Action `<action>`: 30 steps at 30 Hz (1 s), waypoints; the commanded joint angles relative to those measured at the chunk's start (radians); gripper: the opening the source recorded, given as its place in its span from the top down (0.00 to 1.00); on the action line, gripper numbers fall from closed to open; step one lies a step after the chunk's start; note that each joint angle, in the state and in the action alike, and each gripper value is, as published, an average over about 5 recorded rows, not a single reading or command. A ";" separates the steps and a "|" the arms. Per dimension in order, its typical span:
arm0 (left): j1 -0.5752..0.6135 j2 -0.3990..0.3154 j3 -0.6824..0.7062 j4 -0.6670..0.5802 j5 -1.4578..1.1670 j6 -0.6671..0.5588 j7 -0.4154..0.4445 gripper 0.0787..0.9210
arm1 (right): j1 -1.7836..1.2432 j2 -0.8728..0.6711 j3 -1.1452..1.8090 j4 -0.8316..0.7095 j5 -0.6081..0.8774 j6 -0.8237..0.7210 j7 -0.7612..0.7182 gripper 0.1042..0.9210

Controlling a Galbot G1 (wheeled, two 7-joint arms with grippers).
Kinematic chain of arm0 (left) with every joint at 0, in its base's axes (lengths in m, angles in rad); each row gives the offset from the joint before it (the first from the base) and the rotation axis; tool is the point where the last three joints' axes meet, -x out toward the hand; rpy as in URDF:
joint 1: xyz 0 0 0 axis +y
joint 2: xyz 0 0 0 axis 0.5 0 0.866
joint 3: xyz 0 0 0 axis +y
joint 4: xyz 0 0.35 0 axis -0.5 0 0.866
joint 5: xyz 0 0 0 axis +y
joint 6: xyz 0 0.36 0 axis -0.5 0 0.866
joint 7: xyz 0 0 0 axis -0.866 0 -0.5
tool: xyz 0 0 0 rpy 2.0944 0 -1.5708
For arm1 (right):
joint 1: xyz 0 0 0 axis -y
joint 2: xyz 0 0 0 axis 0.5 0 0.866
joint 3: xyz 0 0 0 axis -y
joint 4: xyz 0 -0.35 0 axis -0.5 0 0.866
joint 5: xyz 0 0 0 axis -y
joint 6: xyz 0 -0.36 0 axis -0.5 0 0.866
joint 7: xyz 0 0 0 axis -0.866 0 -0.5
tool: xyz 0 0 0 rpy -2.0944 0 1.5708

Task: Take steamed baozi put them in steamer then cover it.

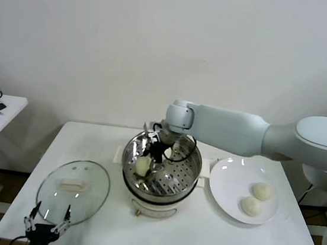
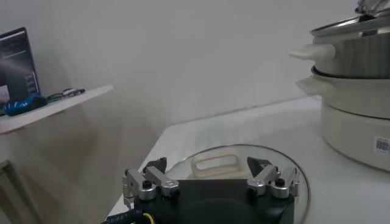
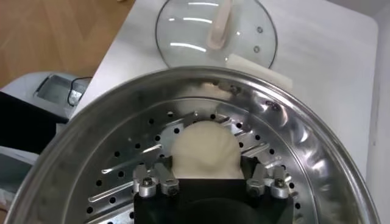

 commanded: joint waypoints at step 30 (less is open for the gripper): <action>-0.008 -0.010 0.003 -0.003 0.024 0.015 -0.001 0.12 | 0.081 -0.672 0.137 0.401 -0.182 0.063 -0.131 0.12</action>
